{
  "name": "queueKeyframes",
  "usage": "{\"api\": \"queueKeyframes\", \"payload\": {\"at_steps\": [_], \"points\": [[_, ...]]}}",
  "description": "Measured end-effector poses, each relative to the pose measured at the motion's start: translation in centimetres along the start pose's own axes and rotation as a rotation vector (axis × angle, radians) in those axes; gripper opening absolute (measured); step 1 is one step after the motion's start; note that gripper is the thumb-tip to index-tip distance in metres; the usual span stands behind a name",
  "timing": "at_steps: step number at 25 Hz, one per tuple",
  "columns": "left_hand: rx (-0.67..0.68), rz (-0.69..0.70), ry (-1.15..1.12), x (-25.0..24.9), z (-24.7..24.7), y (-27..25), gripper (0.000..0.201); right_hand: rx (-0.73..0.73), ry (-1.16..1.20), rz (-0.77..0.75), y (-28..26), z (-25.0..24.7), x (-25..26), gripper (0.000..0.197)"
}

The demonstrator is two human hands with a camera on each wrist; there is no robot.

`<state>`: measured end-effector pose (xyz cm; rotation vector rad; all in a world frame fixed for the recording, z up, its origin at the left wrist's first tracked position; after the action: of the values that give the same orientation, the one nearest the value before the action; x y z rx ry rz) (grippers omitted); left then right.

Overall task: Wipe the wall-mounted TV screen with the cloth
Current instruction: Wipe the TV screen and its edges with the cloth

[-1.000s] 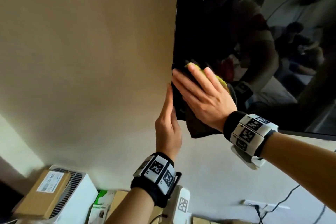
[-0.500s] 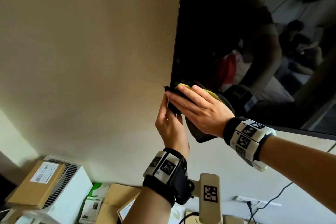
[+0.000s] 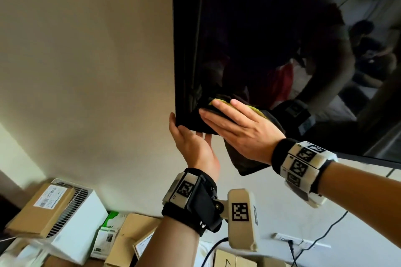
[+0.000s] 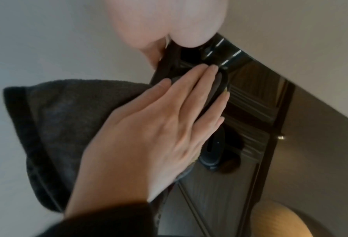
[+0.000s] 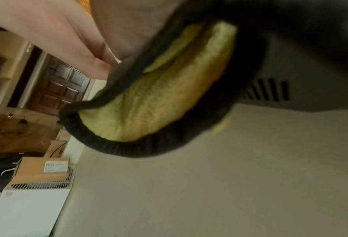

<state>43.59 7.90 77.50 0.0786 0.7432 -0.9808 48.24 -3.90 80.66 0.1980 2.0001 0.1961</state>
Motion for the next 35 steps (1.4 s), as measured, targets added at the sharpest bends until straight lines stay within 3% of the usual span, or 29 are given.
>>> {"api": "queueKeyframes", "payload": {"at_steps": [5, 10, 14, 20, 24, 28, 33, 35], "points": [[-0.093, 0.253, 0.098, 3.0, 1.1, -0.3, 0.054, -0.014, 0.012, 0.034, -7.7, -0.6, -2.9, 0.058], [-0.138, 0.323, 0.150, 5.2, 2.7, -1.9, 0.055, -0.005, 0.030, 0.028, -6.6, 0.0, -1.9, 0.059], [-0.181, 0.380, 0.178, 6.0, 2.7, -1.4, 0.055, -0.016, 0.067, -0.006, -11.1, 0.0, -3.2, 0.059], [-0.160, 0.342, 0.130, 6.2, 2.8, -1.3, 0.054, -0.022, 0.083, -0.082, -7.3, 0.1, -2.4, 0.063], [-0.138, 0.311, 0.112, 6.5, 2.7, -1.8, 0.054, -0.007, 0.039, -0.118, -12.0, -0.2, -4.3, 0.061], [-0.126, 0.293, 0.125, 9.0, 4.4, -4.6, 0.054, -0.003, 0.014, -0.074, -10.4, -0.4, -3.5, 0.067], [-0.129, 0.254, 0.139, 13.8, 7.1, -8.4, 0.054, -0.012, -0.025, -0.043, -18.0, -1.2, -7.3, 0.067], [-0.094, 0.243, 0.136, 15.8, 8.2, -10.2, 0.054, 0.008, -0.068, -0.028, -18.5, -1.3, -7.2, 0.067]]}}
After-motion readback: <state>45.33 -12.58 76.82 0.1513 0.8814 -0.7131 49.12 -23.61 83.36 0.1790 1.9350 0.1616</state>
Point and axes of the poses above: each hand's wrist, its own y-axis towards the middle knuckle, its own z-axis out of the palm, x = y × z, the point moved 1 cm from there along y, towards the middle knuckle, and after that the axes turned 9 degrees about -z, right-handed, at the moved point
